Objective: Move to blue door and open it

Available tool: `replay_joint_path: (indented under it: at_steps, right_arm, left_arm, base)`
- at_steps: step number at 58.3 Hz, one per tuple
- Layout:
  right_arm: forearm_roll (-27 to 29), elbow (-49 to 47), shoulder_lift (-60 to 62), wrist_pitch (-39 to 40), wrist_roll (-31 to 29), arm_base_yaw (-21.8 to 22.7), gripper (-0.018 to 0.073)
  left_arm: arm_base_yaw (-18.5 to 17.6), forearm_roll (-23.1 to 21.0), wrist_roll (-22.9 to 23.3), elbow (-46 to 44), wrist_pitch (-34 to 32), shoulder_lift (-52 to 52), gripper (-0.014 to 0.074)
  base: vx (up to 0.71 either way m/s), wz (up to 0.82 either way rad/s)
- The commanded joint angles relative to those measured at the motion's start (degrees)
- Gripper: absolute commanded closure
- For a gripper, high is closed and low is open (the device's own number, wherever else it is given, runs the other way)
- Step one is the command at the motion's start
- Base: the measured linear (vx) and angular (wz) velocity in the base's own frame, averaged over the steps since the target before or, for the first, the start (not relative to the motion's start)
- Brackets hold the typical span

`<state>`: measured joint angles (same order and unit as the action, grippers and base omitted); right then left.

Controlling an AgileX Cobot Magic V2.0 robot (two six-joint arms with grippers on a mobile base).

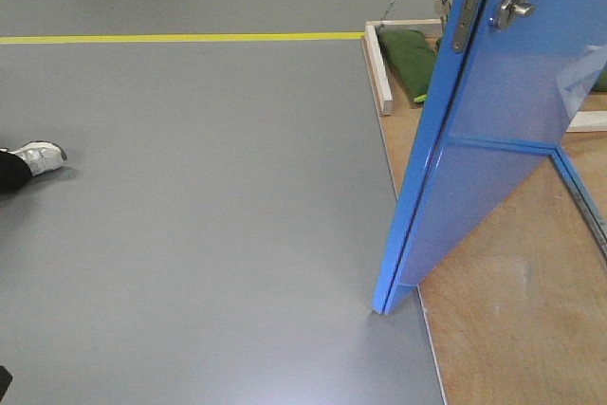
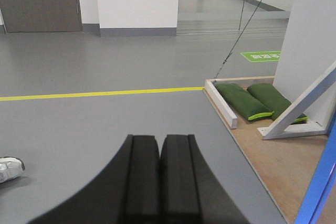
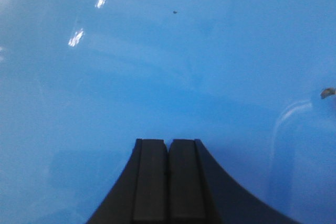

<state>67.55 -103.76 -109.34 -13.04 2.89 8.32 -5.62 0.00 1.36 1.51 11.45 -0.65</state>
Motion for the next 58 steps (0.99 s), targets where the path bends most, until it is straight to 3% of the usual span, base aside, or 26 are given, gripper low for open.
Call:
replay_joint_path:
  at_steps: [1,58]
  right_arm:
    - [0.5,-1.8,2.6,-0.5,-0.8,-0.8,0.0561]
    - [0.5,-1.8,2.6,-0.5,-0.8,-0.8,0.0561]
  left_arm:
    - [-0.1,-0.3,0.2,-1.4,-5.0,-0.8,0.0524]
    - [-0.1,-0.3,0.2,-1.4,-5.0,-0.8,0.0524]
  base:
    - [0.06,0.01]
    - [0.09,0.05]
